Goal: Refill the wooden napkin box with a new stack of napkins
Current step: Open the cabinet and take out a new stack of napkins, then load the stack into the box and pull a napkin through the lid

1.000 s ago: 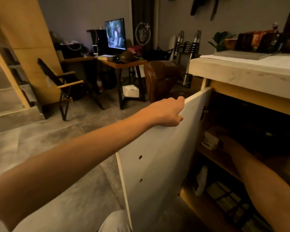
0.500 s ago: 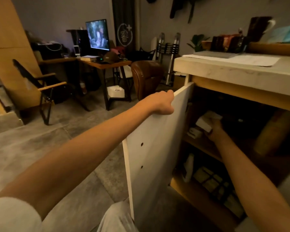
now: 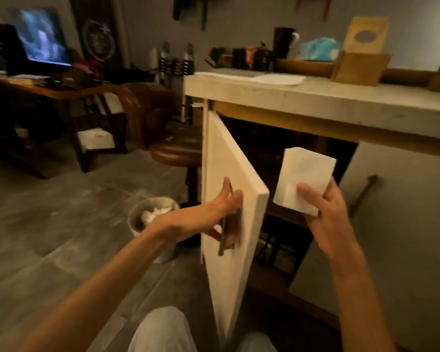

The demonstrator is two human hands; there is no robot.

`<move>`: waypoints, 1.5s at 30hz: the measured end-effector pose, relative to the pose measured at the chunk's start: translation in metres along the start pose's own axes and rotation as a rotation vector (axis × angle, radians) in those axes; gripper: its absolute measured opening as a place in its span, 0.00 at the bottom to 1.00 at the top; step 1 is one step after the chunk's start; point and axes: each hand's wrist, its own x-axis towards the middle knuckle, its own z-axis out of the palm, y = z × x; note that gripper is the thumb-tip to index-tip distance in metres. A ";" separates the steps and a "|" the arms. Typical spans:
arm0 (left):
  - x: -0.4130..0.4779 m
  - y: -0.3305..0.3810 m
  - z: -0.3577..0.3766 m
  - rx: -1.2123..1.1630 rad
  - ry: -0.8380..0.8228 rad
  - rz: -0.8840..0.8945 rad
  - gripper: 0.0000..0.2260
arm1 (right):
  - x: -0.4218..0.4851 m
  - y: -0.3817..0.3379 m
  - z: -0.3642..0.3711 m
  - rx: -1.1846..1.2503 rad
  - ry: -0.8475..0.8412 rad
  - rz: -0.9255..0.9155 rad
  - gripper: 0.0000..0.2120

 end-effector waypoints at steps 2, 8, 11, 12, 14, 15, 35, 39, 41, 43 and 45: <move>0.038 0.009 0.033 0.023 -0.003 0.066 0.39 | -0.024 -0.011 -0.027 -0.037 0.155 -0.085 0.27; 0.174 0.040 0.110 0.059 0.280 0.167 0.42 | -0.049 -0.052 -0.073 -0.201 0.469 -0.132 0.28; 0.210 0.059 0.126 0.041 0.412 0.061 0.41 | -0.046 -0.080 -0.066 -0.255 0.558 -0.023 0.33; 0.214 0.067 0.125 0.021 0.409 0.030 0.41 | -0.043 -0.090 -0.062 -0.266 0.572 0.035 0.34; 0.208 0.082 0.116 -0.068 0.327 0.040 0.43 | -0.037 -0.109 -0.053 -0.227 0.574 0.164 0.37; 0.202 0.085 0.110 -0.107 0.266 0.051 0.44 | -0.034 -0.119 -0.046 -0.199 0.562 0.224 0.38; 0.026 0.382 -0.044 -0.480 0.038 -0.152 0.18 | 0.067 -0.346 0.115 0.647 0.550 0.516 0.23; 0.071 0.395 -0.047 -0.265 -0.014 -0.006 0.15 | 0.087 -0.350 0.064 -0.060 0.513 0.489 0.31; 0.099 0.396 -0.043 -0.136 -0.040 0.073 0.13 | 0.108 -0.352 0.035 -0.392 0.440 0.426 0.26; 0.137 0.393 -0.035 -0.071 -0.047 0.114 0.11 | 0.136 -0.347 0.002 -0.547 0.393 0.375 0.20; 0.176 0.395 -0.026 -0.054 -0.025 0.135 0.10 | 0.168 -0.340 -0.029 -0.639 0.385 0.336 0.17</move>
